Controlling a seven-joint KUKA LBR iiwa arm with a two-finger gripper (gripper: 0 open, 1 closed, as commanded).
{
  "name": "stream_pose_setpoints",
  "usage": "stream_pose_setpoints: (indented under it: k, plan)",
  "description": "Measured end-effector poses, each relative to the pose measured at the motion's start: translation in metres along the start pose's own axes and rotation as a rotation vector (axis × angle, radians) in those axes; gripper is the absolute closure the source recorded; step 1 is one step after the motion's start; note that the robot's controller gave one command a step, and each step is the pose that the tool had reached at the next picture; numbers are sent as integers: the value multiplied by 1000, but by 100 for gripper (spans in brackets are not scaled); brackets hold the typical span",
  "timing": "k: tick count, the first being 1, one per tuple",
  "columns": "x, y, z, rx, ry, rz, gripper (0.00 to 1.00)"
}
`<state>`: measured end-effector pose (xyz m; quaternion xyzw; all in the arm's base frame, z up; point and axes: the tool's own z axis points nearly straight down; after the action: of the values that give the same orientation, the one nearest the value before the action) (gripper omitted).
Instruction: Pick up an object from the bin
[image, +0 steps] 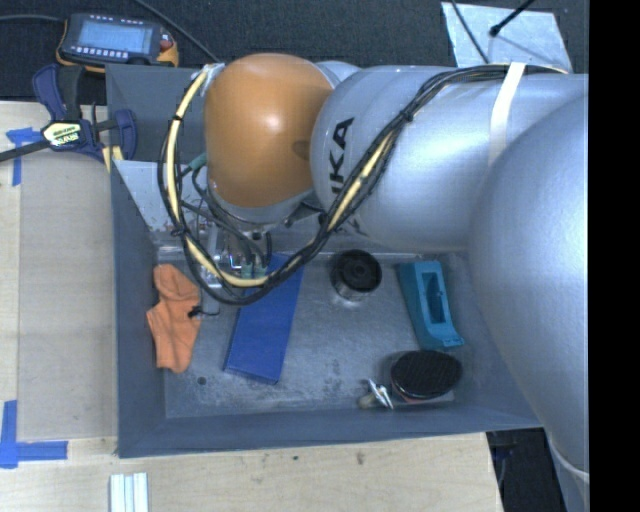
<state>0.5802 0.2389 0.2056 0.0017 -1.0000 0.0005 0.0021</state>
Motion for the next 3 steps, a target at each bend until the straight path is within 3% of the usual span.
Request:
stream_pose_setpoints:
  k: [1, 2, 3]
  plan:
    - [-1, -1, -5, -2, -7, 3, 0]
    - [13, -21, 43, -2, -8, -173, 0]
    - [-10, -36, 72, -1, -9, -572, 0]
